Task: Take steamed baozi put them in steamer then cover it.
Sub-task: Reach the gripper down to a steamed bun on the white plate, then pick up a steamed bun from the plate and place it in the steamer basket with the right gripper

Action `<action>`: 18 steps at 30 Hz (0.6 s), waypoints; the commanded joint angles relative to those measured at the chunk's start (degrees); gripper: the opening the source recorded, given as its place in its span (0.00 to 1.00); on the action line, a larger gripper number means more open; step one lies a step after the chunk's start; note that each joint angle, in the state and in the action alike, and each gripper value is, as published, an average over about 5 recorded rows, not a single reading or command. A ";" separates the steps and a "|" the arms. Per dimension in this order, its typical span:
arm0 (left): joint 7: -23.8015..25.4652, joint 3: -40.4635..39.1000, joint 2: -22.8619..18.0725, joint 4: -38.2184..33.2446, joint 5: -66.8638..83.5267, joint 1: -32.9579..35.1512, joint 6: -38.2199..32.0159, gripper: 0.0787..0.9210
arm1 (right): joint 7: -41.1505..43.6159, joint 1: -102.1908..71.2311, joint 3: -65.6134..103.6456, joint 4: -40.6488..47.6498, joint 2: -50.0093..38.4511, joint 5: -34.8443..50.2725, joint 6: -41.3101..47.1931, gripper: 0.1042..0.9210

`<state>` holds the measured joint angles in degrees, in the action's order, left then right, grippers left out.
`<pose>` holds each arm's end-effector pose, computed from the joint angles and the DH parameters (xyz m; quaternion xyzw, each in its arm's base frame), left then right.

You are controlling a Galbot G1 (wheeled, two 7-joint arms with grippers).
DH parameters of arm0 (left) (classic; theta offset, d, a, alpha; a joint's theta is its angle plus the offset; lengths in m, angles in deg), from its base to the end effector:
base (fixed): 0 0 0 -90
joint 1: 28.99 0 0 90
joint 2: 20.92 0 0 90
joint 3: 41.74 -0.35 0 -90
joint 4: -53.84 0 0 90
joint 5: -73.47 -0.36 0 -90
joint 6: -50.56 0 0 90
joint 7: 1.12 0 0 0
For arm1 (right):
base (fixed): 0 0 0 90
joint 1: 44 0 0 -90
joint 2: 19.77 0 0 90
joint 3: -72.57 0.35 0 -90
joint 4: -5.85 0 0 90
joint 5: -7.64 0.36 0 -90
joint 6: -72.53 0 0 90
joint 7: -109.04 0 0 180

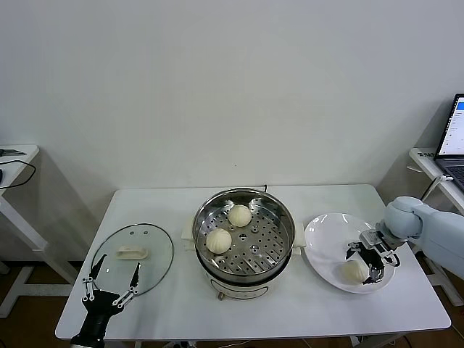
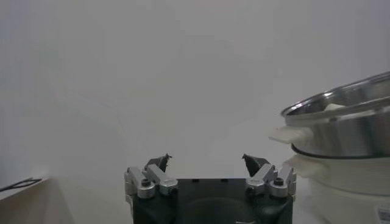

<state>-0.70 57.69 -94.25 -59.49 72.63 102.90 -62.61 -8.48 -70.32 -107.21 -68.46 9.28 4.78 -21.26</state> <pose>0.1204 0.1114 -0.3541 0.0485 0.9834 0.1672 0.0508 0.4669 -0.2228 -0.2295 0.5820 -0.4524 0.5503 0.3922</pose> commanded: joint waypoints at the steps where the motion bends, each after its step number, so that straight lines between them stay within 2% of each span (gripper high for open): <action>1: -0.05 0.00 -0.01 0.04 0.00 -0.13 0.00 0.88 | -0.46 -1.25 1.08 -0.06 -0.04 -0.59 0.04 0.81; 11: -0.11 0.18 0.05 -0.22 0.00 -0.24 0.04 0.88 | 1.54 3.99 3.82 -1.61 -0.36 -0.24 -2.03 0.72; 18: -0.11 0.33 0.45 -0.64 0.04 -0.24 0.19 0.88 | 7.94 18.54 6.80 -4.16 4.06 1.51 -14.80 0.70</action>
<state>-0.83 58.01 -93.91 -60.04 72.64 102.64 -62.48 -5.35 -64.24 -103.04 -70.93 10.02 5.09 -26.04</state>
